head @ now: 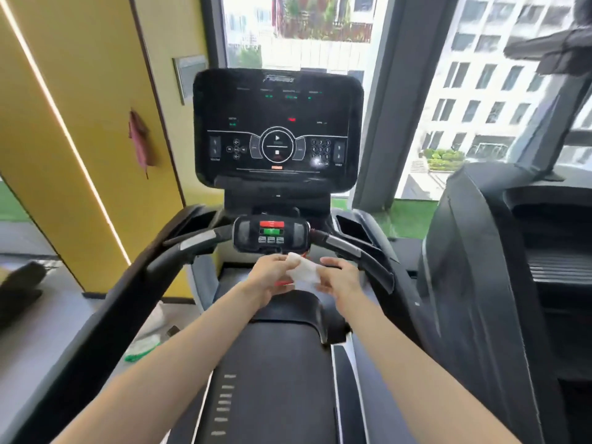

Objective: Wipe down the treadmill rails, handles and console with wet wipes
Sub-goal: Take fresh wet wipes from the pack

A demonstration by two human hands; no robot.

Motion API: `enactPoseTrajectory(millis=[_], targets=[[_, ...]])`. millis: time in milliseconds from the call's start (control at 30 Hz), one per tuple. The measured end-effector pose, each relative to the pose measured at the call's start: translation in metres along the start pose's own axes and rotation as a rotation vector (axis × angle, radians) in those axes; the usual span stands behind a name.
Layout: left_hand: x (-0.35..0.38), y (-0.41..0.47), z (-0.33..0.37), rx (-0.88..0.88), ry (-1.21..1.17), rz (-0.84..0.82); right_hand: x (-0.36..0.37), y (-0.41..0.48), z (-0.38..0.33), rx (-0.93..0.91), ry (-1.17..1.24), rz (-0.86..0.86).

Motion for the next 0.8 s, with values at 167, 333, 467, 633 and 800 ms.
enactPoseTrajectory(millis=[167, 333, 467, 633, 800], targets=[[0.024, 0.080, 0.043, -0.029, -0.021, 0.102, 0.029, 0.094, -0.042, 0.031, -0.015, -0.130], [0.032, 0.154, 0.103, 0.030, -0.033, 0.298, 0.071, 0.166, -0.092, -0.005, -0.019, -0.226], [0.015, 0.201, 0.118, 0.003, 0.067, 0.434, 0.110, 0.205, -0.092, 0.067, -0.183, -0.346], [-0.014, 0.220, 0.100, 0.002, 0.215, 0.591, 0.127, 0.218, -0.081, -0.213, -0.648, -0.283], [-0.046, 0.189, 0.093, 0.025, 0.089, 0.658, 0.151, 0.188, -0.073, -0.330, -0.651, -0.334]])
Point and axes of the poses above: each hand's wrist, its own y-axis towards the middle knuckle, its own x-axis out of the palm, z = x × y, the point moved 2 cm from there along y, towards the middle knuckle, and after that the axes turned 10 degrees about z, right-handed, at the moved point
